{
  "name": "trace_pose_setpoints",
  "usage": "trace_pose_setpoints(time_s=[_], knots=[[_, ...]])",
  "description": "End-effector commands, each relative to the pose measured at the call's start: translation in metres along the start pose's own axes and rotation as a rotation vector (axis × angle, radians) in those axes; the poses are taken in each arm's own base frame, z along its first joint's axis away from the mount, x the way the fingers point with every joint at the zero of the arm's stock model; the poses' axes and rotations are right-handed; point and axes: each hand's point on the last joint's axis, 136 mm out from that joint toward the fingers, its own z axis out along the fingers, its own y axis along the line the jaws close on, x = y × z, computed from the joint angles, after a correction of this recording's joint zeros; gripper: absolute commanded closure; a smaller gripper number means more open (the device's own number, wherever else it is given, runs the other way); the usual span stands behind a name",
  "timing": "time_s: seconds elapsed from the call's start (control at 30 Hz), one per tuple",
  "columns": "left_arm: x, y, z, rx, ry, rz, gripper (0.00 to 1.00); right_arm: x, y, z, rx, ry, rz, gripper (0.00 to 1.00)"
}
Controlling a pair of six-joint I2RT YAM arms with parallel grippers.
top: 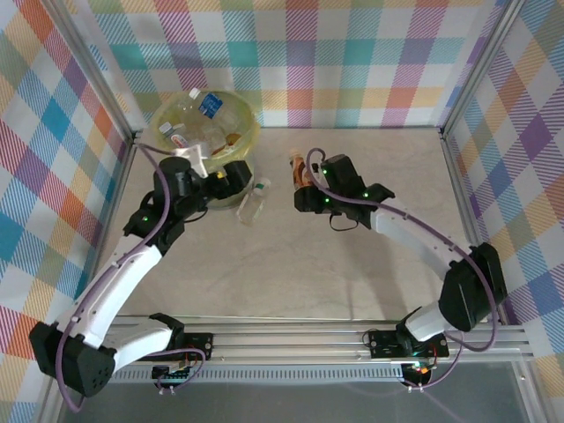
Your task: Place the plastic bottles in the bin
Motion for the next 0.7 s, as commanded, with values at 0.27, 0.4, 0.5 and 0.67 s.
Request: trace_pose_setpoints(time_s=[0.27,0.4,0.5,0.67], knots=[[0.000,-0.059,0.030,0.239,0.029,-0.053,0.13,-0.008,0.073,-0.039,-0.296,-0.120,-0.133,0.46],[0.001,-0.064,0.033,0.259,0.031,-0.055,0.22,-0.007,0.081,-0.039,-0.315,-0.116,-0.143,0.46],[0.003,-0.064,0.037,0.257,0.040,-0.054,0.24,-0.006,0.088,-0.038,-0.336,-0.113,-0.151,0.46],[0.006,-0.063,0.044,0.253,0.054,-0.060,0.28,-0.007,0.100,-0.039,-0.375,-0.111,-0.162,0.46]])
